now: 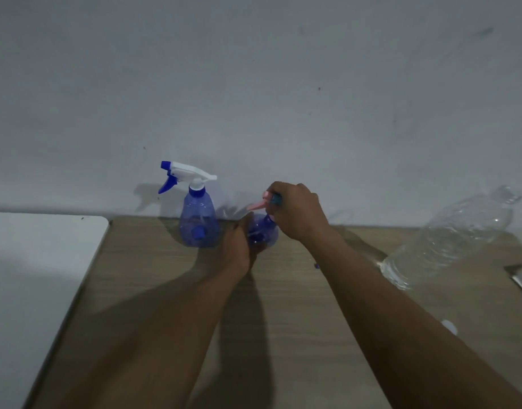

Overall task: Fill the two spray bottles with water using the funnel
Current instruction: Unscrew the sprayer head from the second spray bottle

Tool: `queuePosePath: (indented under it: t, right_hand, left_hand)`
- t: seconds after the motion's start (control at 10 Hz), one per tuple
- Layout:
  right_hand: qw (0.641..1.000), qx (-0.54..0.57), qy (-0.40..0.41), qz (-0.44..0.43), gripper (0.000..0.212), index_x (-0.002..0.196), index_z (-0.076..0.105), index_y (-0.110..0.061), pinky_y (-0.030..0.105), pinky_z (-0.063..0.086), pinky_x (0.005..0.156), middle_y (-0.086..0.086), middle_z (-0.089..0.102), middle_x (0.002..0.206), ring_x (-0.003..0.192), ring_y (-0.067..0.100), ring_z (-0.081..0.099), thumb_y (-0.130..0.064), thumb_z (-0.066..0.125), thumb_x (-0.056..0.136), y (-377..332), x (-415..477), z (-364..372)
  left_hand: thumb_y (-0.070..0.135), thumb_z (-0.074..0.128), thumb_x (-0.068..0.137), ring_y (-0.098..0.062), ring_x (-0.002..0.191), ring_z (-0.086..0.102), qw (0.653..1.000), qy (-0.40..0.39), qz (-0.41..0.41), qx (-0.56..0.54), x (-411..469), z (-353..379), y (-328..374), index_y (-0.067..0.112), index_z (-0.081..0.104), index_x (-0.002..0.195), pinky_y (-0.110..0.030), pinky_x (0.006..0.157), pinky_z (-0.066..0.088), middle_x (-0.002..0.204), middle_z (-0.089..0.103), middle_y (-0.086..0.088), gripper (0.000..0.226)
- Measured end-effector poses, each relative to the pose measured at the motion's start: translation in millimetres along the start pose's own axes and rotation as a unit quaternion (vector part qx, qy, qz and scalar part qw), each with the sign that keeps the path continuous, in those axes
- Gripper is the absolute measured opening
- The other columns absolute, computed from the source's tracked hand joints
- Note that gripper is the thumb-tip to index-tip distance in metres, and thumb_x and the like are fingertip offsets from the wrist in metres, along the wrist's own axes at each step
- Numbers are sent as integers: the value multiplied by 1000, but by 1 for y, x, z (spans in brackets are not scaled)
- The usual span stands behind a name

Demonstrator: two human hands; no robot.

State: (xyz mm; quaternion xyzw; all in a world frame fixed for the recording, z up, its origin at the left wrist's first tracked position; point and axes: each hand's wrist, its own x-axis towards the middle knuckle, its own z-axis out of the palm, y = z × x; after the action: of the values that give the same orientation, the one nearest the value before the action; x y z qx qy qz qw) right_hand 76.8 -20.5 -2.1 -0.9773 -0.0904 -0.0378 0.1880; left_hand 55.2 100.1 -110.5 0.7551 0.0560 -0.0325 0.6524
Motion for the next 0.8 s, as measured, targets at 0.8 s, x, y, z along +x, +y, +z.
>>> queuePosePath:
  t: [0.8]
  right_hand:
    - [917,371,44,140,21,92,71,-19,22,50,68,-3,72,83,75,7,65,-11,83,76,125,-196,-30]
  left_hand:
    - [19,76,79,-20,105,63,985,-53,8,166,-162,131,-8,30,59,130,-38,90,55,123,57,-1,55]
